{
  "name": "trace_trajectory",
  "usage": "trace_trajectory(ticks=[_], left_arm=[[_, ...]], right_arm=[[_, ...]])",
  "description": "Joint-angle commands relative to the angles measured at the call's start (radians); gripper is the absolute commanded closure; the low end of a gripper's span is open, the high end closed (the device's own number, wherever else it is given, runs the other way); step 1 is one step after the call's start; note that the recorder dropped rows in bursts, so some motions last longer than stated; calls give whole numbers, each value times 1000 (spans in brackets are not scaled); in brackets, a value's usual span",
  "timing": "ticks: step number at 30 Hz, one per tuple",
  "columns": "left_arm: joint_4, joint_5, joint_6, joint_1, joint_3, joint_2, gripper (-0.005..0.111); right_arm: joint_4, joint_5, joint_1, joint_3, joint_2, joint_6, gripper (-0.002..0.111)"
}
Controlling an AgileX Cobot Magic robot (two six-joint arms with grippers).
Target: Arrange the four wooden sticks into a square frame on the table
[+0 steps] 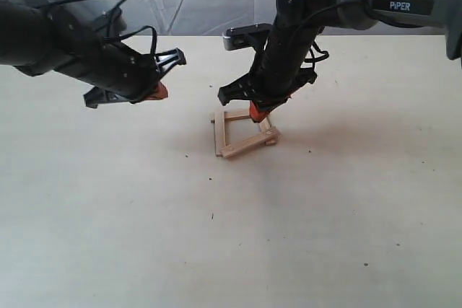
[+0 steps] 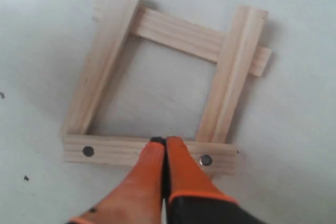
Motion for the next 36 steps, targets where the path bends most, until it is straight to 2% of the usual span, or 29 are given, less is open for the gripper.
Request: trace_trajectory(ticks=[1, 5, 10, 13, 17, 22, 36], left_arm=[[-247, 93, 209, 16, -123, 113, 107], [-425, 255, 366, 27, -244, 204, 107], [-466, 329, 363, 15, -345, 307, 107], [-483, 355, 363, 13, -375, 351, 107], [-481, 389, 363, 13, -386, 380, 107], [-474, 391, 363, 13, -386, 384, 107], [-453, 381, 363, 13, -386, 384, 107]], right_arm=[[8, -110, -2, 153, -97, -8, 109], [10, -250, -2, 295, -179, -41, 109], [29, -334, 5, 381, -206, -53, 109], [106, -337, 7, 393, -189, -69, 109], [205, -332, 28, 393, -175, -146, 109], [192, -339, 65, 393, -166, -146, 109], [225, -341, 65, 382, -118, -146, 109]])
